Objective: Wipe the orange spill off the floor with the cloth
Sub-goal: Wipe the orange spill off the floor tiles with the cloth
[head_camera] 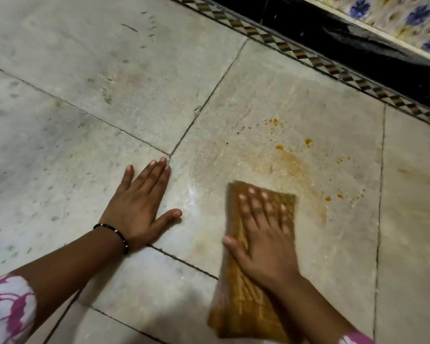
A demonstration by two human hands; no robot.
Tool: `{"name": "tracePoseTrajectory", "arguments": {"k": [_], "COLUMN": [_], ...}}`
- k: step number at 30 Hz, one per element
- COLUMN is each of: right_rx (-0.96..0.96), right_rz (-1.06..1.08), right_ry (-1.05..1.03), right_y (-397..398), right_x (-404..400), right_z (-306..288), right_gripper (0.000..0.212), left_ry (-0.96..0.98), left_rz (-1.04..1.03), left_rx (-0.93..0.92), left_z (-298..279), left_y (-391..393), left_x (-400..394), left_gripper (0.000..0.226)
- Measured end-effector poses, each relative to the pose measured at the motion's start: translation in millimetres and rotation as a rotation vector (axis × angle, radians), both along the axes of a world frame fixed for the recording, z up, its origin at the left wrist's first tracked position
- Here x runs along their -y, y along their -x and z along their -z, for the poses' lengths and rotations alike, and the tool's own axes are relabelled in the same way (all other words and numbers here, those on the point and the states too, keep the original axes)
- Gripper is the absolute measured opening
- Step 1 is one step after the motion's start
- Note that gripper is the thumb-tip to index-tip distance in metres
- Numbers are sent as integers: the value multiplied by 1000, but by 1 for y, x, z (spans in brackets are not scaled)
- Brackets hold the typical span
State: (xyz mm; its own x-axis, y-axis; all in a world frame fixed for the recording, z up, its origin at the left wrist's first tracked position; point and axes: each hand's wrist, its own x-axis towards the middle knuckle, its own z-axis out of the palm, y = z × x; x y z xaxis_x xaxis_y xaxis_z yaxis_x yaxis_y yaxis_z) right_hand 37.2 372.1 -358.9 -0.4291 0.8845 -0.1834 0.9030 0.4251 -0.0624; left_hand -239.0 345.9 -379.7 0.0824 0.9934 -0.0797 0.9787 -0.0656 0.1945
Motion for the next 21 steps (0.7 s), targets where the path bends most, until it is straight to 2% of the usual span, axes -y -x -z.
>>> {"name": "tracePoseTrajectory", "arguments": {"k": [4,6,8,10,12,15,18,21], "right_rx": [-13,4,15,31,45,67,5,6], "right_rz": [-118,-50,73,109,111,168,153,97], "right_ry": [3,6,-18,-21,7,-36,-28,-47], "right_y": [22,-6,-47,-86,-99,-70,-39,-56], "right_x": [-64,-82,-73,-43,-1,43,28,-32], "right_z": [-3,-2,-2,-5,-5,-1,4,3], "right_gripper": [77,77,78,79,77,72,68,68], "left_ry": [-4,11,32,43,9,-5,-18,-57], "left_rz": [23,28,-9,-15,91,272,344,336], "left_rx": [3,4,31,67,62,19,-5,9], "left_z": [0,-2,-9,-17,-23,-19,-3,2], "left_y": [2,1,-5,-22,-48,-89,-104,-99], "left_x": [0,2,0,-13,-35,-64,-70,-67], "left_gripper": [87,90,99,109,114,112,107,105]}}
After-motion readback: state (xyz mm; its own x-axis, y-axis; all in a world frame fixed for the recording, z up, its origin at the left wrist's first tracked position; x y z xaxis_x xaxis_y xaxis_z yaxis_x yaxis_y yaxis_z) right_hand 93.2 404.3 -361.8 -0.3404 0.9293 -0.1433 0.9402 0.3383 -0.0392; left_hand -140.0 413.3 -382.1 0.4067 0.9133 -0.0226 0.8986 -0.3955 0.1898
